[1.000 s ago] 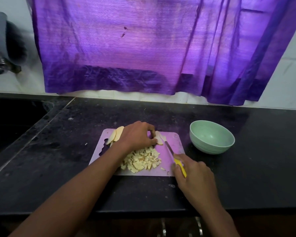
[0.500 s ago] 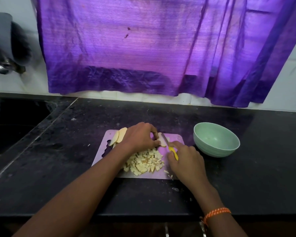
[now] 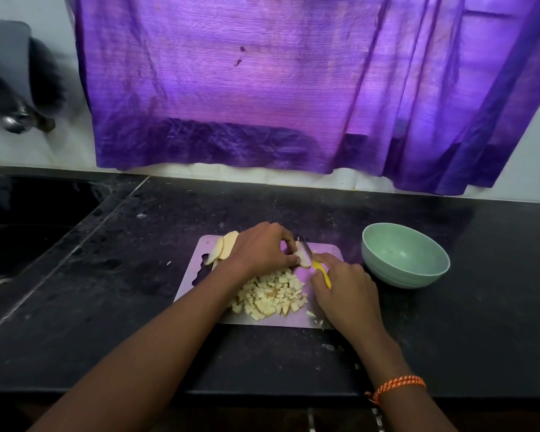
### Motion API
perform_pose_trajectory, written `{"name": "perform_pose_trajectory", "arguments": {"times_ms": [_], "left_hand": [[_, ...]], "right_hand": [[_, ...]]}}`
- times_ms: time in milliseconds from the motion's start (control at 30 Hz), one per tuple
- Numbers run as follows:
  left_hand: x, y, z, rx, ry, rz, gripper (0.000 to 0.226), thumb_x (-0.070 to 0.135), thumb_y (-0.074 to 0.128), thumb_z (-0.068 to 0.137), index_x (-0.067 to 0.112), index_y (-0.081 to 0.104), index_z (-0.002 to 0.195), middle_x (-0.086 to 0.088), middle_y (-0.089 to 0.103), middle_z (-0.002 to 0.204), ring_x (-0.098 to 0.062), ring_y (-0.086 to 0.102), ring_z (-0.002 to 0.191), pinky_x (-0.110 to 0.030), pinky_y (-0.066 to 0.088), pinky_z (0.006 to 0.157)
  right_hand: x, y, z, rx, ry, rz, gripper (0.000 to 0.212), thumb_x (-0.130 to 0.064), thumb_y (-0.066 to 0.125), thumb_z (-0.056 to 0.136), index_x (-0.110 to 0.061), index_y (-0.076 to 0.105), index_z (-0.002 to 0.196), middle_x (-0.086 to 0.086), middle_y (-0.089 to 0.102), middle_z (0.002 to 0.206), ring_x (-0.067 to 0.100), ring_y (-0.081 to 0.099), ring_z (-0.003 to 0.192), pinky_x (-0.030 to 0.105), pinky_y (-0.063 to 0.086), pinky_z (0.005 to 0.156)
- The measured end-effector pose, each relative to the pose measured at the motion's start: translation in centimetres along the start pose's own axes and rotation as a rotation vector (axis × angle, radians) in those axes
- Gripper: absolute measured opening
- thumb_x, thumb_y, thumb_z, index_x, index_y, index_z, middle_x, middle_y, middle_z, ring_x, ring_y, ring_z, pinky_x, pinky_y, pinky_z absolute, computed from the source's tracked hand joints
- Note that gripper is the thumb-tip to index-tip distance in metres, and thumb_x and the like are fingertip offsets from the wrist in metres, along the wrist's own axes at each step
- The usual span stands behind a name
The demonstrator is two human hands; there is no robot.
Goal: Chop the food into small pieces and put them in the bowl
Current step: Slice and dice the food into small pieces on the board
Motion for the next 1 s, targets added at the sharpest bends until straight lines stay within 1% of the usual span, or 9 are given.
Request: {"name": "perform_pose_trajectory", "arguments": {"times_ms": [233, 400, 467, 600, 733, 833, 933, 1000], "left_hand": [[0.0, 0.0, 0.0, -0.008, -0.006, 0.001, 0.027, 0.057, 0.082, 0.084, 0.034, 0.081, 0.097, 0.018, 0.076, 0.111, -0.006, 0.066, 0.089, -0.037, 0.062, 0.078], [0.1, 0.0, 0.0, -0.001, -0.012, 0.018, 0.026, 0.057, 0.081, 0.085, 0.035, 0.082, 0.098, 0.017, 0.077, 0.107, -0.007, 0.068, 0.091, -0.037, 0.062, 0.078], [0.0, 0.2, 0.0, 0.0, -0.017, 0.024, 0.025, 0.057, 0.081, 0.085, 0.036, 0.081, 0.098, 0.017, 0.078, 0.105, -0.007, 0.068, 0.09, -0.037, 0.062, 0.077], [0.0, 0.3, 0.1, -0.012, -0.018, 0.027, 0.025, 0.058, 0.081, 0.085, 0.037, 0.081, 0.097, 0.017, 0.077, 0.105, -0.006, 0.068, 0.089, -0.038, 0.063, 0.076], [0.0, 0.2, 0.1, -0.02, -0.023, 0.029, 0.025, 0.059, 0.08, 0.085, 0.038, 0.081, 0.099, 0.018, 0.077, 0.106, -0.005, 0.067, 0.086, -0.038, 0.063, 0.075], [0.0, 0.3, 0.1, -0.021, -0.019, 0.021, 0.025, 0.058, 0.08, 0.085, 0.037, 0.081, 0.098, 0.02, 0.077, 0.108, -0.005, 0.068, 0.089, -0.038, 0.063, 0.076], [0.0, 0.2, 0.1, -0.016, -0.016, 0.017, 0.024, 0.056, 0.08, 0.084, 0.037, 0.081, 0.097, 0.021, 0.077, 0.108, -0.006, 0.068, 0.091, -0.038, 0.063, 0.078], [0.1, 0.2, 0.0, -0.015, -0.014, 0.019, 0.023, 0.056, 0.08, 0.085, 0.036, 0.081, 0.097, 0.021, 0.077, 0.107, -0.006, 0.068, 0.091, -0.037, 0.063, 0.078]], "right_hand": [[-0.1, 0.1, 0.1, -0.014, -0.008, 0.003, 0.037, -0.037, 0.051, 0.099, -0.035, 0.061, 0.135, 0.009, 0.069, 0.099, 0.029, 0.062, 0.088, 0.034, 0.036, 0.066], [-0.1, 0.3, 0.0, -0.045, -0.02, 0.049, 0.036, -0.039, 0.051, 0.102, -0.034, 0.062, 0.136, 0.004, 0.072, 0.105, 0.024, 0.064, 0.091, 0.032, 0.04, 0.068], [-0.1, 0.3, -0.5, -0.051, -0.038, 0.054, 0.036, -0.041, 0.05, 0.101, -0.035, 0.061, 0.135, 0.003, 0.071, 0.103, 0.024, 0.064, 0.09, 0.034, 0.043, 0.068], [0.5, -0.2, -2.6, -0.049, -0.042, 0.051, 0.037, -0.044, 0.048, 0.101, -0.037, 0.058, 0.136, 0.001, 0.069, 0.098, 0.023, 0.06, 0.086, 0.034, 0.038, 0.066], [1.3, -1.1, -4.9, -0.069, -0.028, 0.048, 0.044, -0.053, 0.041, 0.098, -0.04, 0.054, 0.138, -0.001, 0.068, 0.09, 0.02, 0.059, 0.08, 0.037, 0.047, 0.066], [2.1, -1.9, -6.2, -0.043, 0.001, 0.032, 0.041, -0.052, 0.045, 0.101, -0.042, 0.054, 0.14, -0.004, 0.067, 0.087, 0.015, 0.054, 0.075, 0.035, 0.045, 0.065], [2.4, -2.5, -6.8, -0.018, 0.01, 0.082, 0.04, -0.05, 0.05, 0.1, -0.039, 0.059, 0.137, -0.006, 0.069, 0.083, 0.016, 0.06, 0.078, 0.04, 0.054, 0.07], [2.2, -2.7, -6.8, 0.003, 0.015, 0.095, 0.041, -0.05, 0.048, 0.098, -0.038, 0.061, 0.136, -0.005, 0.069, 0.079, 0.018, 0.061, 0.074, 0.04, 0.054, 0.067]]}}
Point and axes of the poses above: each hand's wrist, its own z-axis towards the middle knuckle, its own y-axis out of the palm, x = y × z, the point moved 2 cm from there along z, towards the middle knuckle
